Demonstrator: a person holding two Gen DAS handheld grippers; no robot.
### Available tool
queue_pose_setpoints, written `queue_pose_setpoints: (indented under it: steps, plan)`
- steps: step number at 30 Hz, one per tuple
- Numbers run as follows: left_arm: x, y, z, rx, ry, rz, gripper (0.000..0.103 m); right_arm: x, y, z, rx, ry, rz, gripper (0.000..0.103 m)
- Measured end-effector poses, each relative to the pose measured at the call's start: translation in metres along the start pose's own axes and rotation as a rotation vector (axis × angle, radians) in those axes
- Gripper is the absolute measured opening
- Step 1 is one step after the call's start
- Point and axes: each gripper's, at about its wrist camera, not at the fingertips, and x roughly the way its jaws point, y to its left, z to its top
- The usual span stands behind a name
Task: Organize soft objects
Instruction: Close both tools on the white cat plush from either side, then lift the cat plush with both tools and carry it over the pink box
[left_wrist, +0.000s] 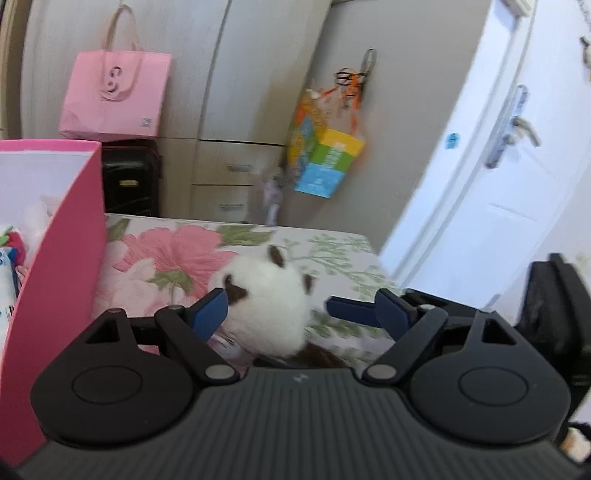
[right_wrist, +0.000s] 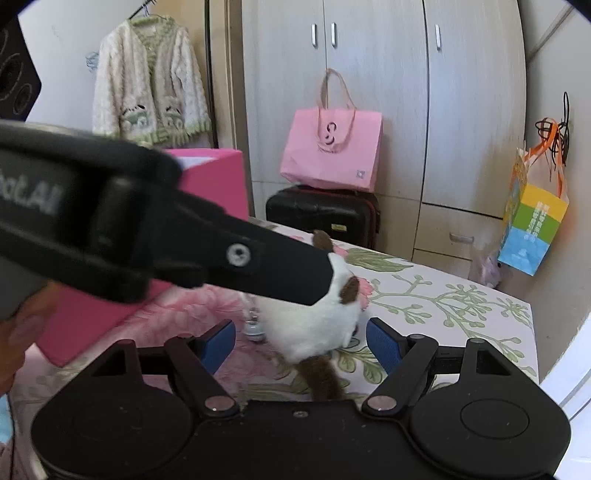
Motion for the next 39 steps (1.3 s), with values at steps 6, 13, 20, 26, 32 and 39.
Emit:
queue_pose_setpoints:
  steps: [6, 13, 20, 26, 32, 39]
  plan:
    - [0.021, 0.009, 0.0, -0.056, 0.002, 0.041, 0.085, 0.019, -0.008, 0.006, 0.012, 0.068, 0.001, 0.088]
    - [0.033, 0.007, -0.003, -0.053, 0.055, 0.056, 0.068, 0.023, -0.019, 0.007, 0.107, 0.06, 0.093, 0.081]
    - [0.033, 0.005, -0.008, 0.006, 0.059, 0.097, 0.056, 0.024, -0.01, -0.002, 0.139, 0.086, 0.048, 0.065]
    - [0.024, 0.0, -0.013, 0.033, 0.036, 0.095, 0.055, 0.013, -0.001, -0.005, 0.121, 0.061, 0.013, 0.059]
    - [0.0, -0.004, -0.028, 0.061, 0.006, 0.047, 0.055, -0.008, 0.016, -0.013, 0.173, 0.021, -0.052, 0.056]
    - [-0.03, -0.01, -0.046, 0.122, -0.011, 0.044, 0.055, -0.031, 0.044, -0.027, 0.212, -0.025, -0.082, 0.056]
